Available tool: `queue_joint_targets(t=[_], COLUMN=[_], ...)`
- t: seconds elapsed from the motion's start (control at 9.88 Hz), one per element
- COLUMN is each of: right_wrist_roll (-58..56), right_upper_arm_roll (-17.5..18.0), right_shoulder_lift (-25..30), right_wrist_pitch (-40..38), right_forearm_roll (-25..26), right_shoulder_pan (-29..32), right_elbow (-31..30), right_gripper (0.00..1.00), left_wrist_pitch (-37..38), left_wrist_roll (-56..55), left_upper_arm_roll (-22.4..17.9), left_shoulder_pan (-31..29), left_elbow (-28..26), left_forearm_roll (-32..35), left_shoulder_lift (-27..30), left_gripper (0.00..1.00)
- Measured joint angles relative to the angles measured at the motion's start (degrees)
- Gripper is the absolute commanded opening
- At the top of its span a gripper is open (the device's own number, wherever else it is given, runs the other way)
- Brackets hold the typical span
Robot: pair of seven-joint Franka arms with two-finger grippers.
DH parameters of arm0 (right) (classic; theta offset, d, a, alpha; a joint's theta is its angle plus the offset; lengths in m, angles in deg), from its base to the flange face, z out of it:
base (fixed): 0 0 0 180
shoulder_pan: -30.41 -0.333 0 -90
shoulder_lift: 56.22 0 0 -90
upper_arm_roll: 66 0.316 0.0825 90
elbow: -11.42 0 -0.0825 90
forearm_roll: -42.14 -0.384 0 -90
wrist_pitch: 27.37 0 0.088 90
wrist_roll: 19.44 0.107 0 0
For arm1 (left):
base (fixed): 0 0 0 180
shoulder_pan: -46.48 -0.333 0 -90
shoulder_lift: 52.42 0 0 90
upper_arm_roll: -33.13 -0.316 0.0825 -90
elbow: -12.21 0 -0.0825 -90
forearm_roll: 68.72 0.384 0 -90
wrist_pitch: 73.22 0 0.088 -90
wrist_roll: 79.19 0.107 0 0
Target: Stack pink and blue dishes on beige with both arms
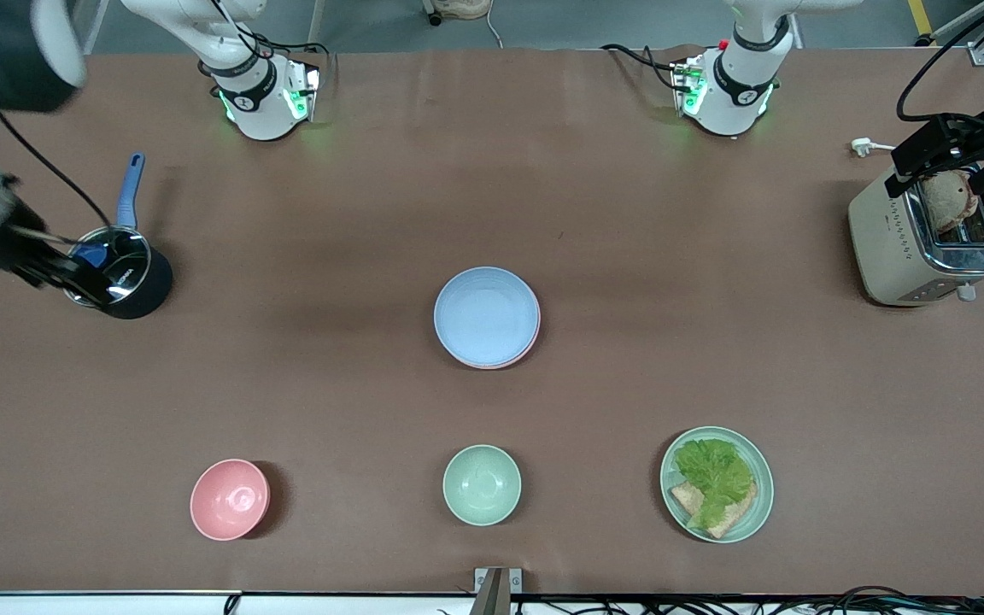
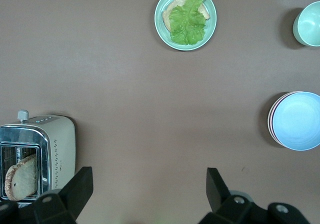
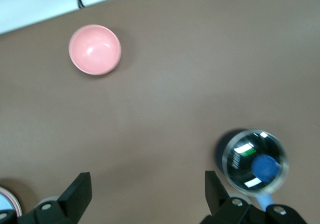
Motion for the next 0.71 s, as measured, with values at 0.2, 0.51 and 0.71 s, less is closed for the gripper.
queue_joint_targets(t=[0.2,0.51,0.71], right_wrist_roll=[-7.54,-15.13,-15.33], right_upper_arm_roll=[-4.67,-7.07,-6.95], right_shoulder_lift=[2.53,2.87,2.41], right_wrist_pitch=[-8.27,-11.76,-12.09], right_forearm_roll=[-3.68,-4.21,-4.21], right_shoulder_pan=[0.01,-0.04,-0.18], right_elbow=[3.20,6.37,6.37], right_gripper=[1.00,1.00,1.00], left_wrist_pitch=[0.01,0.03,0.04], left_wrist_roll=[0.03,1.93,1.96], left_upper_arm_roll=[-0.19,-1.76,-1.88], left_shoulder_pan=[0.11,0.21,0.32], left_elbow=[-0.31,-0.66,-0.81], left_forearm_roll=[0.03,0.04,0.04], left_shoulder_lift=[-0.01,0.00,0.00], left_gripper=[1.00,1.00,1.00])
